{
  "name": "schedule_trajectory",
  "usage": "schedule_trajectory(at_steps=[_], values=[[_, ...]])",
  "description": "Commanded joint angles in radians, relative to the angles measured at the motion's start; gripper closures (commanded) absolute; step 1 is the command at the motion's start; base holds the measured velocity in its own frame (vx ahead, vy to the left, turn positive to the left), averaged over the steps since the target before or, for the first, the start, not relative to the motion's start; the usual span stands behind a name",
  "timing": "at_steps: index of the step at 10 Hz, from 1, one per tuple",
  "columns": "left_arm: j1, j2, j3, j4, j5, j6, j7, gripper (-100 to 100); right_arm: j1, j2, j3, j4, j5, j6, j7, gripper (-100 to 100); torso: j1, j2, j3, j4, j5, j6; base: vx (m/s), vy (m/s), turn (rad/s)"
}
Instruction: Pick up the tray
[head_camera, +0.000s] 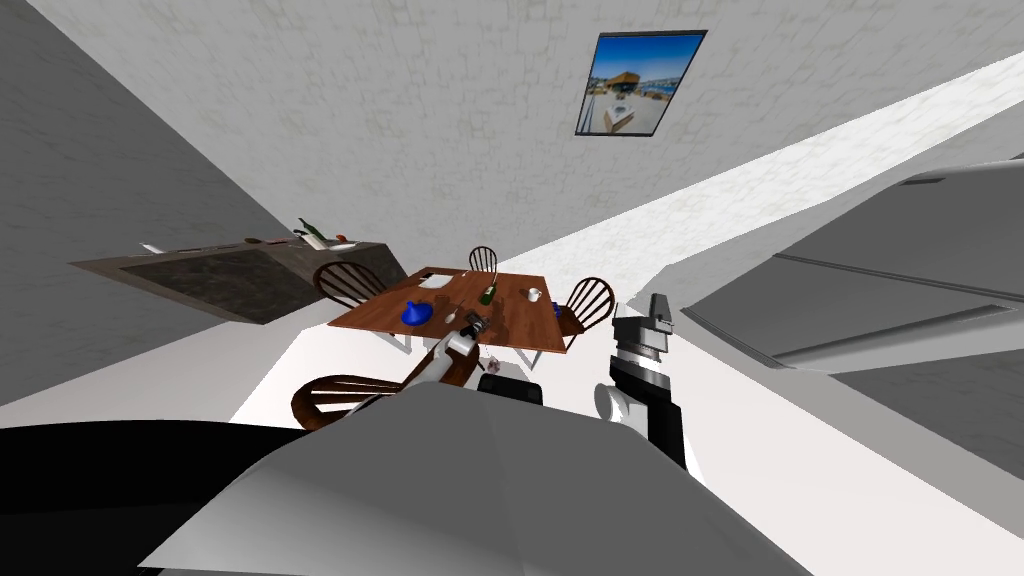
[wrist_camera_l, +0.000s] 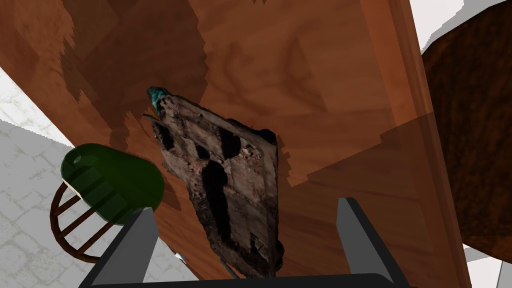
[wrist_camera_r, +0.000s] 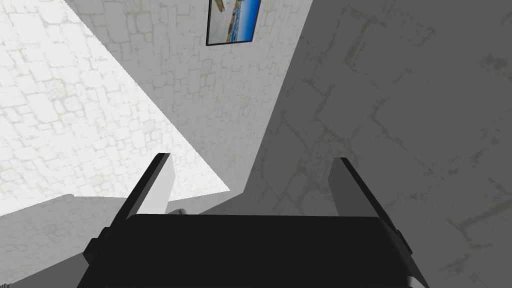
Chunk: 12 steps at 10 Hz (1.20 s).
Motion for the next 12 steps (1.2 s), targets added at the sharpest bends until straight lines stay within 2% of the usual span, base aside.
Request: schedule_trajectory(at_steps=[1,2,3,4,8,9,10,12], values=[[-0.011,0.004,0.007,0.029,0.005,-0.018,0.001,-100,0.0,0.0,0.0,0.0,0.0,0.0,0.0,0,0.0,0.0,0.0,0.0,0.0,0.0,0.002,-0.01,-0.052],[-0.021,0.007,0.016,0.057,0.01,-0.036,0.002,-100,0.0,0.0,0.0,0.0,0.0,0.0,0.0,0,0.0,0.0,0.0,0.0,0.0,0.0,0.003,-0.012,-0.074],[-0.015,0.005,0.011,0.044,0.006,-0.027,0.001,-100,0.0,0.0,0.0,0.0,0.0,0.0,0.0,0,0.0,0.0,0.0,0.0,0.0,0.0,0.0,-0.004,-0.01],[-0.016,0.005,0.012,0.047,0.007,-0.031,0.002,100,0.0,0.0,0.0,0.0,0.0,0.0,0.0,0,0.001,-0.001,-0.001,0.0,0.0,0.0,0.0,0.0,0.0],[-0.016,0.005,0.012,0.047,0.007,-0.03,0.002,100,0.0,0.0,0.0,0.0,0.0,0.0,0.0,0,0.001,-0.001,-0.001,0.0,0.0,0.0,0.0,0.0,0.0],[-0.016,0.005,0.012,0.047,0.007,-0.03,0.002,0,0.0,0.0,0.0,0.0,0.0,0.0,0.0,0,0.001,-0.001,-0.001,0.0,0.0,0.0,0.0,0.0,0.0],[-0.006,0.002,0.003,0.014,0.003,-0.009,0.0,100,0.0,0.0,0.0,0.0,0.0,0.0,0.0,0,0.001,-0.001,-0.001,0.0,0.0,0.0,0.001,0.008,0.103],[0.009,-0.003,-0.01,-0.028,-0.004,0.017,-0.001,100,0.0,0.0,0.0,0.0,0.0,0.0,0.0,0,0.001,0.0,0.0,0.0,0.0,0.0,-0.002,0.013,0.075]])
